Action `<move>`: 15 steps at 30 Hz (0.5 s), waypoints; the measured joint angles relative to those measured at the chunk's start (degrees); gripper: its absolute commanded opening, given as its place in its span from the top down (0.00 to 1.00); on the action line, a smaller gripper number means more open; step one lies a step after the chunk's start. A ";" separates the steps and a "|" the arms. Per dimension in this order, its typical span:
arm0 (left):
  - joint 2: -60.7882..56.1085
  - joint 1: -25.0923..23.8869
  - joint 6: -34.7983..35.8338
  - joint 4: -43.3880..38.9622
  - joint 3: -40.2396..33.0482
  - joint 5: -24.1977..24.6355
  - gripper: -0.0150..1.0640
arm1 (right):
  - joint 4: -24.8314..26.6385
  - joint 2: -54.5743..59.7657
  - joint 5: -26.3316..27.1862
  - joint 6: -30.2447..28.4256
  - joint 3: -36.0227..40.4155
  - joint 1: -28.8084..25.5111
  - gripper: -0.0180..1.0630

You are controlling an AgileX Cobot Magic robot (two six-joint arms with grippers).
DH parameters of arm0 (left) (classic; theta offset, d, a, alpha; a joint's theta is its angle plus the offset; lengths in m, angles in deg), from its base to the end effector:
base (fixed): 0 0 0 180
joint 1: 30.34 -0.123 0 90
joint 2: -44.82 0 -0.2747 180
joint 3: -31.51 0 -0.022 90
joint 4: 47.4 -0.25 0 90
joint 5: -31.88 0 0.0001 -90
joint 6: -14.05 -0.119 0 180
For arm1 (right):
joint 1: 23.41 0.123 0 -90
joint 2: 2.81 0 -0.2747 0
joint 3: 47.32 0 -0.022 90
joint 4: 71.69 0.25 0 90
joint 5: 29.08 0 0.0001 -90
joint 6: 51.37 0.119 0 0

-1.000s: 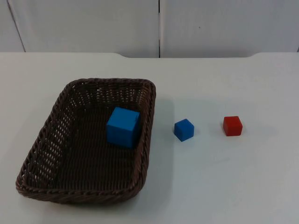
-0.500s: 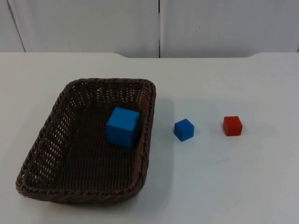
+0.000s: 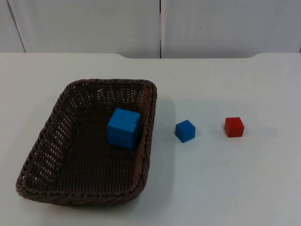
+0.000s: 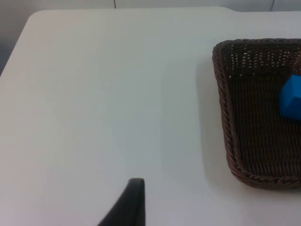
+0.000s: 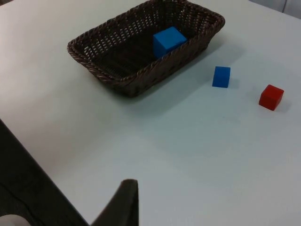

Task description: Pick up the basket with the left hand and place the largest block into the basket with the right hand.

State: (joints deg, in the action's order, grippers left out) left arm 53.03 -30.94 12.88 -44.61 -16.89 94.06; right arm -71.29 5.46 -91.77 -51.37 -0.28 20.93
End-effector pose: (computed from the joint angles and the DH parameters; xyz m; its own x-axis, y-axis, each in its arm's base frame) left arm 0.0290 -0.0048 0.2609 -0.4812 -0.0074 -0.8766 0.0262 0.9994 -0.0227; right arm 0.0182 0.0189 0.2669 -0.3380 -0.3258 -0.8829 -0.7017 0.7124 0.0057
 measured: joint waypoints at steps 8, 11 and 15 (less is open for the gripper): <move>0.00 0.00 0.00 0.00 0.00 0.00 0.01 | 0.00 0.00 0.11 0.00 0.00 0.00 0.01; 0.00 0.00 0.00 0.00 0.00 0.00 0.01 | 0.00 0.00 0.11 0.00 0.00 -1.84 0.01; 0.00 0.00 0.00 0.00 0.00 0.00 0.01 | 0.00 0.00 0.22 0.00 0.00 -4.75 0.01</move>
State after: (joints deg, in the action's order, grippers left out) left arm 53.03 -30.94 12.88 -44.61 -16.89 94.06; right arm -71.29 5.46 -91.54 -51.37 -0.28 16.18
